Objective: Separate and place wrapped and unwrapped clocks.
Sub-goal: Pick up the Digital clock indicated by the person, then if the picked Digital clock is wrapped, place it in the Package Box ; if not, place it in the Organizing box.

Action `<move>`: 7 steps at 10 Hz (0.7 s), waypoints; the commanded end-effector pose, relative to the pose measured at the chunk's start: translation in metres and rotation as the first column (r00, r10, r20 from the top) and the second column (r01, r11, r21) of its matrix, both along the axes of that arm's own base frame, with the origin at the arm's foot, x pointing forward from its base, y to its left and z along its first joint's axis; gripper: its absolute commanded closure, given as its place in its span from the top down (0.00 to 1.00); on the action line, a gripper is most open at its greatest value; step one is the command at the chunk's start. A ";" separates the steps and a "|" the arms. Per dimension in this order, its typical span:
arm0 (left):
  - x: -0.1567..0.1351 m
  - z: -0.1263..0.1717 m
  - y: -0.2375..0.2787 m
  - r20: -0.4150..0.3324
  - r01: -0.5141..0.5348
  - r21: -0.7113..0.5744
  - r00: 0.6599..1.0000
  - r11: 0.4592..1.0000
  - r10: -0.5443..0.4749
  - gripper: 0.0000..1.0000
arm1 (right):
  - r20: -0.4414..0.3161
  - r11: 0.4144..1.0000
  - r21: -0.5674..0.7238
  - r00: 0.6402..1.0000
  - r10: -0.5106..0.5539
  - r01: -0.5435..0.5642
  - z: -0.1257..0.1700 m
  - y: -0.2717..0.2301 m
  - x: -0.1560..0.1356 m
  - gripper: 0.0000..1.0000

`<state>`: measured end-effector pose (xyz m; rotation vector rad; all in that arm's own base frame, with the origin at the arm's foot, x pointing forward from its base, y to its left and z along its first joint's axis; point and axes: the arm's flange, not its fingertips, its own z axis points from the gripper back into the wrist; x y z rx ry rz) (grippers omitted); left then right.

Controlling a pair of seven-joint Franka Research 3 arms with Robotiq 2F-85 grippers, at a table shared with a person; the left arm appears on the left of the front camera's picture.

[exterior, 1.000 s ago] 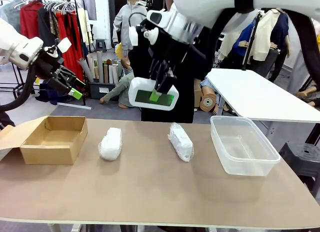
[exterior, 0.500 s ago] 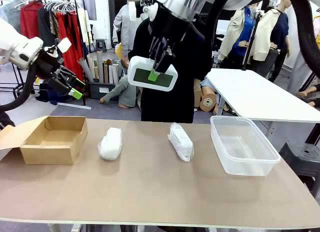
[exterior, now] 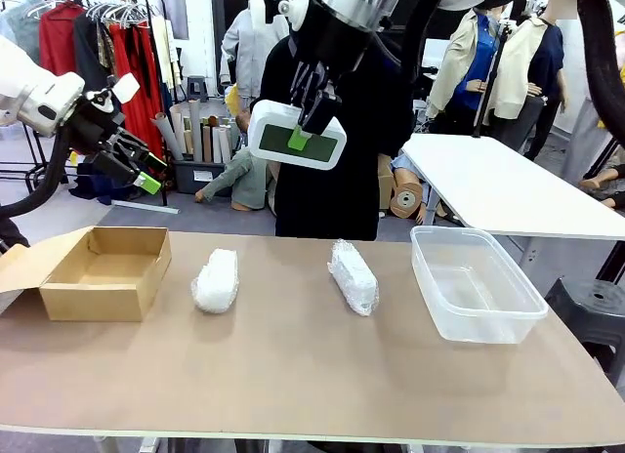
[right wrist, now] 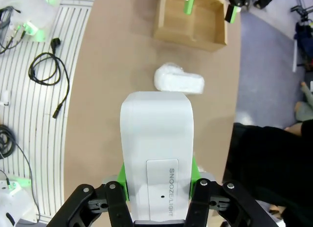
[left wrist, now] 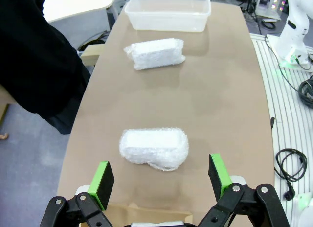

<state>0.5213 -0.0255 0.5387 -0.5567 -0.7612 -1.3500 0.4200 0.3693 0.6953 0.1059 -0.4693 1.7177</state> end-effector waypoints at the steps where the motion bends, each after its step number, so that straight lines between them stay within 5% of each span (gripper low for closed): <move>1: 0.000 0.002 0.000 -0.001 -0.006 -0.005 1.000 1.000 0.006 1.00 | -0.002 1.000 0.009 1.000 -0.002 0.002 0.002 -0.001 -0.001 0.00; 7: 0.000 0.002 0.000 -0.001 -0.006 -0.005 1.000 1.000 0.006 1.00 | -0.002 1.000 0.009 1.000 -0.002 0.002 0.002 -0.001 -0.001 0.00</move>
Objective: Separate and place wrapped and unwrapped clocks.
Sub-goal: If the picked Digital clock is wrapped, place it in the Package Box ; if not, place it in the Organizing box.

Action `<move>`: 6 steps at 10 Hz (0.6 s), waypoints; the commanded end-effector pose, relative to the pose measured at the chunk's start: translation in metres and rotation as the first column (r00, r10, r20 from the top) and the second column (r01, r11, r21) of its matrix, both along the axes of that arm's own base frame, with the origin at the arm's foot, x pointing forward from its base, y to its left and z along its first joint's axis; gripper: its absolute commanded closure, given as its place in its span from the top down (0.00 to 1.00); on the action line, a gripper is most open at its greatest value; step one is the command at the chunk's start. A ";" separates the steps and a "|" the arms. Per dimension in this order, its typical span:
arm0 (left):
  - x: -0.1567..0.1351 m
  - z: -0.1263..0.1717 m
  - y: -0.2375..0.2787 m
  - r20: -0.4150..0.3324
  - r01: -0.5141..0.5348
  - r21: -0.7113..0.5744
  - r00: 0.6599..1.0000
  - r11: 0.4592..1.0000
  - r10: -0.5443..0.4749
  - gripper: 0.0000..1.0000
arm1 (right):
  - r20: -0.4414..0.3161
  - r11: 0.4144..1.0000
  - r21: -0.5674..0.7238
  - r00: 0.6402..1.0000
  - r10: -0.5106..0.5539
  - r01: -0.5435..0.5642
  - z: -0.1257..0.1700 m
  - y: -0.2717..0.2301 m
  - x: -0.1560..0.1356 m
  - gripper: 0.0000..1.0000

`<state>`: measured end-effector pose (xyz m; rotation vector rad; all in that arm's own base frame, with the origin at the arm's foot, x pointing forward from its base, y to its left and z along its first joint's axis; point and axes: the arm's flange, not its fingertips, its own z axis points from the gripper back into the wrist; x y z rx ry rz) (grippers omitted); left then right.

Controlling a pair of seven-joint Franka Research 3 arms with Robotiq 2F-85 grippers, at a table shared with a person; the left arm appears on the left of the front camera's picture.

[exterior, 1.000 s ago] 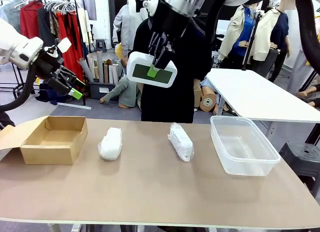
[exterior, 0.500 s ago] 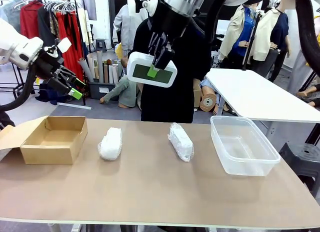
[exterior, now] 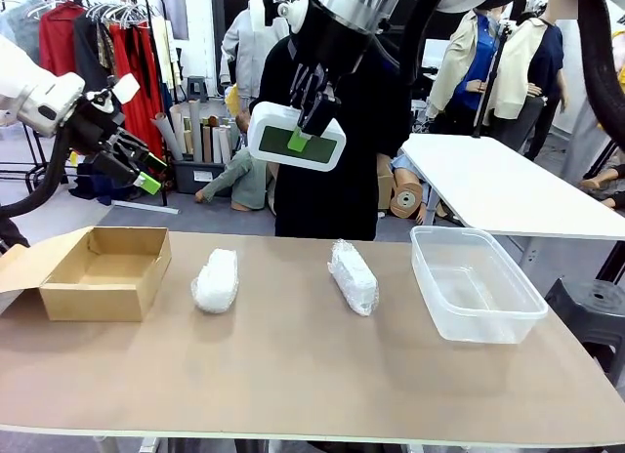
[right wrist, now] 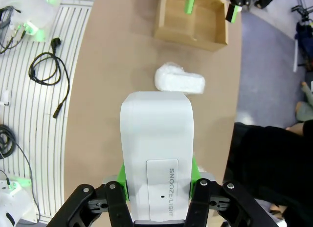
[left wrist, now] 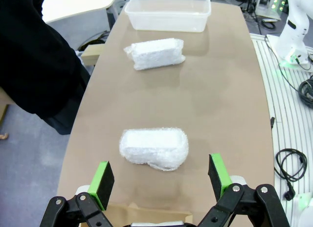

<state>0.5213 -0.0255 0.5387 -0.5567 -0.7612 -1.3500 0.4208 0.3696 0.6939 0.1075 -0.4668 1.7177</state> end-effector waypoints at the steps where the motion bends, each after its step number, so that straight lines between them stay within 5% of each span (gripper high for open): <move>1: 0.000 0.002 0.000 -0.001 -0.006 -0.005 1.000 1.000 0.006 1.00 | 0.001 1.000 0.010 1.000 -0.002 0.002 0.003 -0.001 -0.002 0.00; 6: 0.000 0.002 0.000 -0.001 -0.006 -0.005 1.000 1.000 0.006 1.00 | 0.001 1.000 0.010 1.000 -0.002 0.002 0.003 -0.001 -0.002 0.00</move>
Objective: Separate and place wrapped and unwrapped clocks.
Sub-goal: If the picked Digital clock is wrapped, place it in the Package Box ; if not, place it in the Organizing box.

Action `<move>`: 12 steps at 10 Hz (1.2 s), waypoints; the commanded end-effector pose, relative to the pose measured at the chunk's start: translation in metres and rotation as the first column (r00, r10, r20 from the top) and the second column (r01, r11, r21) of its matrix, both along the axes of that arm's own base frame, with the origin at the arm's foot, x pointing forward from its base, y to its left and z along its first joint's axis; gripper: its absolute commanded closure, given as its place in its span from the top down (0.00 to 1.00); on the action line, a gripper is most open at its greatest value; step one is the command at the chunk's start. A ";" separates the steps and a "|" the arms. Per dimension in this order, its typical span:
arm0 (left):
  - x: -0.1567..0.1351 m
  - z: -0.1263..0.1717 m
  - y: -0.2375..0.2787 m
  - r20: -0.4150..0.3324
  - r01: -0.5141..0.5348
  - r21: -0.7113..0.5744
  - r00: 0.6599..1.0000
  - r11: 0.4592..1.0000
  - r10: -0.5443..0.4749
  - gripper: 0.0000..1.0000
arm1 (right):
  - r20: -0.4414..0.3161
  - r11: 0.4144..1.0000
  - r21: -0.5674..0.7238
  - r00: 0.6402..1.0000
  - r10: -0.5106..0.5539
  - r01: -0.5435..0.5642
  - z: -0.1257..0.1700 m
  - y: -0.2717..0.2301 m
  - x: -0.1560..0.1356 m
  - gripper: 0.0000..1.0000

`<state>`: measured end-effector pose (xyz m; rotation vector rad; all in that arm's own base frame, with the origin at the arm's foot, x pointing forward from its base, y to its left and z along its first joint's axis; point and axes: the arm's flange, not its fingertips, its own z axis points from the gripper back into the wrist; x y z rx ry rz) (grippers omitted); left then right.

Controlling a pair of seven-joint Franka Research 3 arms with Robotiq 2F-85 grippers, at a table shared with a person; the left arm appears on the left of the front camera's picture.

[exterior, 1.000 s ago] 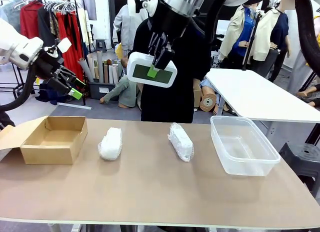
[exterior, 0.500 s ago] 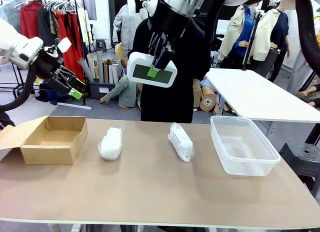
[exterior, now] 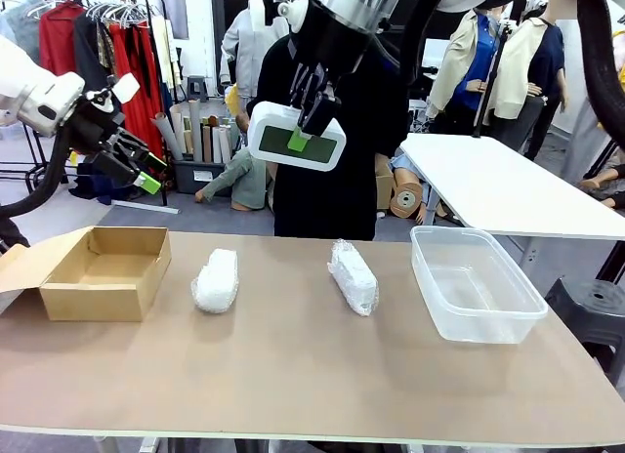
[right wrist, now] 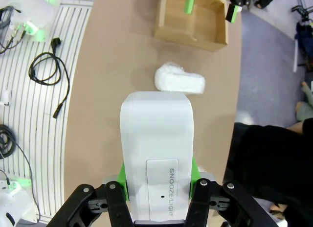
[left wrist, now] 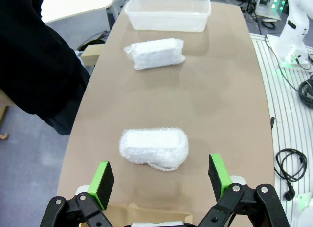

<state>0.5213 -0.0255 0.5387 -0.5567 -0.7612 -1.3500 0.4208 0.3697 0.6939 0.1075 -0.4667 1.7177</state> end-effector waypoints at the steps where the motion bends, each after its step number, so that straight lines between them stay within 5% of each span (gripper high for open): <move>1: 0.000 0.002 0.000 -0.001 -0.006 -0.005 1.000 1.000 0.006 1.00 | 0.001 1.000 0.010 1.000 -0.002 0.002 0.003 -0.001 -0.002 0.00; 3: 0.000 0.002 0.000 -0.001 -0.006 -0.005 1.000 1.000 0.006 1.00 | -0.045 1.000 0.012 0.999 -0.028 0.028 0.004 -0.008 0.001 0.00; 5: 0.000 0.002 0.000 -0.001 -0.006 -0.005 1.000 1.000 0.006 1.00 | -0.193 0.993 0.008 0.975 -0.113 0.117 0.018 -0.039 0.008 0.00; 8: 0.000 0.002 0.000 -0.001 -0.006 -0.005 1.000 1.000 0.006 1.00 | -0.177 0.966 -0.036 0.950 -0.257 0.254 0.016 -0.082 0.009 0.00; 10: 0.000 0.002 0.000 -0.001 -0.006 -0.005 1.000 1.000 0.006 1.00 | -0.247 0.937 0.023 0.910 -0.331 0.348 0.003 -0.126 0.019 0.00; 12: 0.000 0.002 0.000 -0.001 -0.006 -0.005 1.000 1.000 0.006 1.00 | -0.174 0.872 0.026 0.861 -0.478 0.490 -0.026 -0.163 0.030 0.00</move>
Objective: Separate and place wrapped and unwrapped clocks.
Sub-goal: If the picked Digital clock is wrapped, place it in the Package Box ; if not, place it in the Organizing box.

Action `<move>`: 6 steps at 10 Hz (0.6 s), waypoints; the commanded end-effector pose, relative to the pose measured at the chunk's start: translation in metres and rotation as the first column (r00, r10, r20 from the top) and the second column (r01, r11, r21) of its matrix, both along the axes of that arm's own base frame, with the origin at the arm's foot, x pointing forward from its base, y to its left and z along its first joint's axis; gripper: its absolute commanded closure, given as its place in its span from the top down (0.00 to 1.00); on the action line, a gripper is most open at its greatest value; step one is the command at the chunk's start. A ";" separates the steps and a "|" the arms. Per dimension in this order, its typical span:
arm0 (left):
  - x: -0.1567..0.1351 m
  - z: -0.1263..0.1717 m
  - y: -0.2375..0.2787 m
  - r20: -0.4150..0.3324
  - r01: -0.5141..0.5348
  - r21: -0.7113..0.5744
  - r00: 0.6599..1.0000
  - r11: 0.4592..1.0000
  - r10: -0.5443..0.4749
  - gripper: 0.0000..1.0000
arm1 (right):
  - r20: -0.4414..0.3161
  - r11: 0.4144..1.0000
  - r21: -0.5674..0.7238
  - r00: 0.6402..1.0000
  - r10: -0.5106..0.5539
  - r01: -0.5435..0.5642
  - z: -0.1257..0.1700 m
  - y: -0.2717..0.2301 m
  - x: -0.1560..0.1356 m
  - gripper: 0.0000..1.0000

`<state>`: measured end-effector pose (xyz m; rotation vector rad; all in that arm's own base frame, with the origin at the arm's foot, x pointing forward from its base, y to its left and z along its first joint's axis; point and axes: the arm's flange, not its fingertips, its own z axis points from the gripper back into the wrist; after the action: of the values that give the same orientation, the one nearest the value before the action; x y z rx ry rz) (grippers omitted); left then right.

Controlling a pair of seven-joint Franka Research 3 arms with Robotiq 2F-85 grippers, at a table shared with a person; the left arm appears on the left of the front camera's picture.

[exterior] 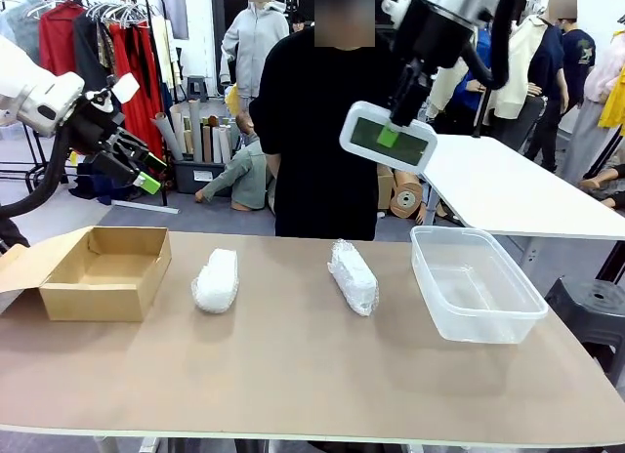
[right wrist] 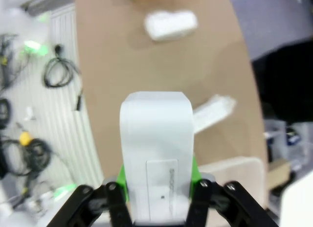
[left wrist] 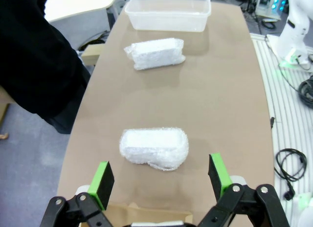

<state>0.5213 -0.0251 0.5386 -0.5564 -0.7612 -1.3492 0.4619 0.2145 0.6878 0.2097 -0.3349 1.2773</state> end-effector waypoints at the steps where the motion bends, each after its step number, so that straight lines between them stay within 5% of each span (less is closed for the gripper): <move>1: 0.000 0.002 0.000 -0.001 -0.005 -0.005 1.000 1.000 0.005 1.00 | 0.119 0.981 -0.051 0.977 -0.178 0.186 -0.043 -0.025 -0.012 0.00; 6: 0.000 0.002 0.000 -0.001 -0.005 -0.005 1.000 1.000 0.005 1.00 | 0.269 0.831 -0.200 0.845 -0.462 0.518 -0.092 -0.095 -0.011 0.00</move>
<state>0.5213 -0.0251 0.5386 -0.5564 -0.7611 -1.3491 0.4556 0.1188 0.5979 -0.1799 -0.3651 0.8964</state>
